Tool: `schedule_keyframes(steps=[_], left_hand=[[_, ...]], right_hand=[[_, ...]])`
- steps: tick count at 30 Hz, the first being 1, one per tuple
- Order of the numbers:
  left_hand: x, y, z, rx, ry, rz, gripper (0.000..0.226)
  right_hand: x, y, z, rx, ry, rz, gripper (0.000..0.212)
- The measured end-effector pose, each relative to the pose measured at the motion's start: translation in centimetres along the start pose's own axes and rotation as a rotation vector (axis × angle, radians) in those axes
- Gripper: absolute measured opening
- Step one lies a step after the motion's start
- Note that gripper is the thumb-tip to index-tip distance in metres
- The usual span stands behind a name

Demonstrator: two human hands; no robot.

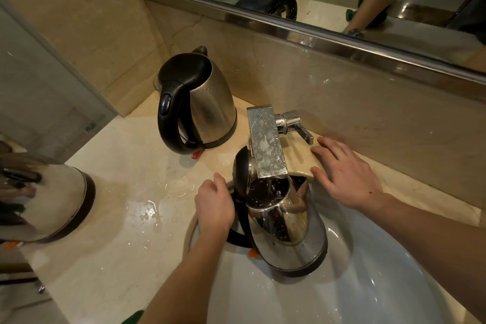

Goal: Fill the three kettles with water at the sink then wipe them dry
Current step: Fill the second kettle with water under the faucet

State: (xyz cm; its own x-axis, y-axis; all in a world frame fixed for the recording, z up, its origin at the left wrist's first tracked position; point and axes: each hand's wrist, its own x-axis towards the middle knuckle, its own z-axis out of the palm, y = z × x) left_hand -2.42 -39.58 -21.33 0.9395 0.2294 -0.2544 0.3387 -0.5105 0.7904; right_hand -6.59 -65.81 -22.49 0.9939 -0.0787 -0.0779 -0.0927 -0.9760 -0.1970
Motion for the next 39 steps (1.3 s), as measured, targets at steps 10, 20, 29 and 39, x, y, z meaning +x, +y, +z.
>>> schedule_keyframes(steps=[10, 20, 29, 39], left_hand=[[0.14, -0.12, 0.13, 0.007, 0.002, -0.011, 0.045], [0.01, -0.04, 0.02, 0.007, 0.002, -0.009, 0.045], [0.08, -0.07, 0.13, 0.002, 0.005, -0.012, 0.046], [0.13, -0.1, 0.15, 0.016, 0.016, -0.002, 0.048]], right_hand=[[-0.03, 0.01, -0.02, -0.004, -0.001, 0.0, 0.056], [-0.08, -0.03, -0.05, 0.001, -0.002, -0.001, 0.055], [-0.03, -0.04, -0.04, 0.001, 0.002, -0.004, 0.066], [0.05, 0.1, 0.15, 0.0, 0.001, 0.004, 0.064]])
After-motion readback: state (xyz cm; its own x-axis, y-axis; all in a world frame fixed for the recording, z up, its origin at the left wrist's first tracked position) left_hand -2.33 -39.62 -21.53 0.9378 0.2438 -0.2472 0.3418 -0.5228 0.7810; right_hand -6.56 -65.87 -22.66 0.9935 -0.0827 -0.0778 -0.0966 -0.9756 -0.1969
